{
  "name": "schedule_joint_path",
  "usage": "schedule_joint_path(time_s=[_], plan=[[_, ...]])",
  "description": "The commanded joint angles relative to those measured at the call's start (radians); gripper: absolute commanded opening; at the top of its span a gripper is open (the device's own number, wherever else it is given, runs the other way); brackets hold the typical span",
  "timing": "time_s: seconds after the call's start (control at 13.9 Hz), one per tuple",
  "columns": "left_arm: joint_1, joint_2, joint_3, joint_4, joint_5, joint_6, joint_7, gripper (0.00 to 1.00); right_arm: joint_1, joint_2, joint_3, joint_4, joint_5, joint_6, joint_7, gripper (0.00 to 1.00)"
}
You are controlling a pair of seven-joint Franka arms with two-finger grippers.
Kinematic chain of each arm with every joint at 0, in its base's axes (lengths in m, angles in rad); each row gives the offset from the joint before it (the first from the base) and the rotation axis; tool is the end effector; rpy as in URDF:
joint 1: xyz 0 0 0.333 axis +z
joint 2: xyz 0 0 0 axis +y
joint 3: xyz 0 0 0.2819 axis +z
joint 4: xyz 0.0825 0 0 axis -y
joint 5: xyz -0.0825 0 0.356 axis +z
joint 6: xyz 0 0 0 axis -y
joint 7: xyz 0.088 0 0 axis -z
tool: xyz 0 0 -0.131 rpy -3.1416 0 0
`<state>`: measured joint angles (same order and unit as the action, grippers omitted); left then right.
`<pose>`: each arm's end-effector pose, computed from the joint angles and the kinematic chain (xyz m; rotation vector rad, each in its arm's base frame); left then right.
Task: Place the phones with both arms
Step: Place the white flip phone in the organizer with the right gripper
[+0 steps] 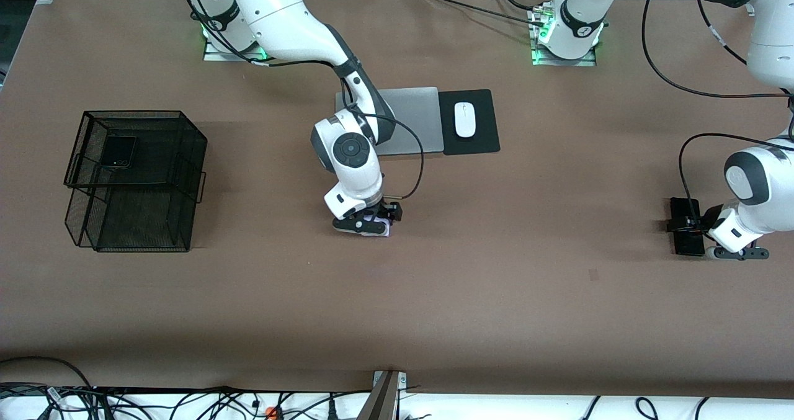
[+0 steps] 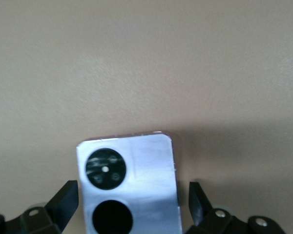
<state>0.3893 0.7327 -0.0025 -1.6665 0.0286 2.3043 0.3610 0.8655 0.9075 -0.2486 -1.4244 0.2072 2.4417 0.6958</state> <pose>0.5798 0.2374 0.1421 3.1207 0.0097 -0.1485 0.5464 0.4268 0.1488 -3.0781 0.1889 -0.2142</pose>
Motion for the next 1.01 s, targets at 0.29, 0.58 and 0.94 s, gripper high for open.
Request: schedule_joint_path(time_s=[0.29, 0.58, 0.94], plan=[[0.008, -0.004, -0.004, -0.021, -0.006, 0.011, 0.019, 1.00, -0.006, -0.021, -0.015, 0.007, -0.014, -0.061, -0.086, 0.31], [0.009, -0.006, -0.004, -0.018, -0.006, 0.011, 0.019, 1.00, -0.121, -0.195, -0.026, 0.010, -0.012, -0.396, -0.154, 0.31], [0.008, -0.009, 0.001, -0.015, -0.004, 0.011, 0.021, 1.00, -0.171, -0.360, -0.240, -0.008, -0.012, -0.761, -0.368, 0.31]])
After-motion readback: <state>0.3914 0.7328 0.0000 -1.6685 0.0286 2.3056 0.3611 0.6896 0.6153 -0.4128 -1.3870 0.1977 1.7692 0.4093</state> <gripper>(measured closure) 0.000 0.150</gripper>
